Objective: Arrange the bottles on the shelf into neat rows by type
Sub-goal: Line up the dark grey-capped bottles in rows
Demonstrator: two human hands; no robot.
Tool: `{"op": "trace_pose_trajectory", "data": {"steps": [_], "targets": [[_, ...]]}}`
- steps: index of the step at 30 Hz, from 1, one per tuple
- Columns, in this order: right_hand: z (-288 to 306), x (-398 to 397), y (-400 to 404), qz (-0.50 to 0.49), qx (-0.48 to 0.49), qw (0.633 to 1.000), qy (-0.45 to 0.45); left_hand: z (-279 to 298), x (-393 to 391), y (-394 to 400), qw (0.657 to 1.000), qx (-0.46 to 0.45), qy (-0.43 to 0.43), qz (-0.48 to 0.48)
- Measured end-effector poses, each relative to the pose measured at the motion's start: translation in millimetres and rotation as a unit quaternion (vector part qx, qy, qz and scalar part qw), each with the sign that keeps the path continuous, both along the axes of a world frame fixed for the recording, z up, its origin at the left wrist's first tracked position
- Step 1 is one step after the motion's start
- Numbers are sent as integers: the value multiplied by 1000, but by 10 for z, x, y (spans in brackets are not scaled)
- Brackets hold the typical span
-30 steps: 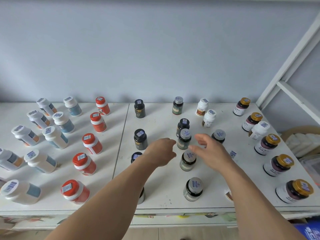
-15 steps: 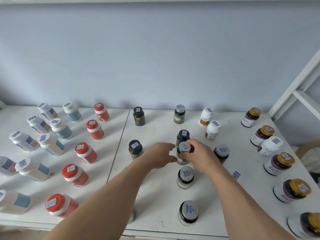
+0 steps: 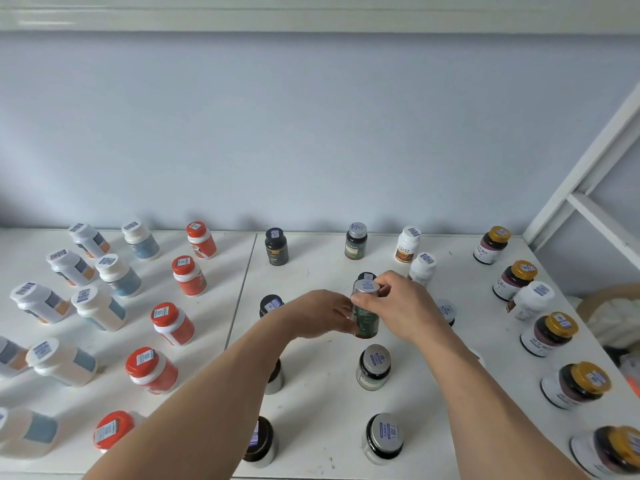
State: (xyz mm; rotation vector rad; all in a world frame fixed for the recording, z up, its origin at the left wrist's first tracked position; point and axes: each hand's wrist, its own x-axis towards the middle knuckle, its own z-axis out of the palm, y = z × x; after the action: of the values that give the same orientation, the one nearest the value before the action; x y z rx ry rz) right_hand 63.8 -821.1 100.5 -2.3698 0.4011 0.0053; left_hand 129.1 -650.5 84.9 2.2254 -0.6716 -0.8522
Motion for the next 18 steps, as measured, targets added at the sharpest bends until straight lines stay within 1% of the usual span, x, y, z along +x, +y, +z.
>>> {"op": "trace_pose_trajectory", "data": {"steps": [9, 18], "targets": [[47, -14, 44, -26, -10, 1000, 2, 50, 26, 53, 998, -27, 48, -5], [32, -25, 28, -36, 9, 999, -6, 32, 38, 37, 998, -28, 55, -15]]}}
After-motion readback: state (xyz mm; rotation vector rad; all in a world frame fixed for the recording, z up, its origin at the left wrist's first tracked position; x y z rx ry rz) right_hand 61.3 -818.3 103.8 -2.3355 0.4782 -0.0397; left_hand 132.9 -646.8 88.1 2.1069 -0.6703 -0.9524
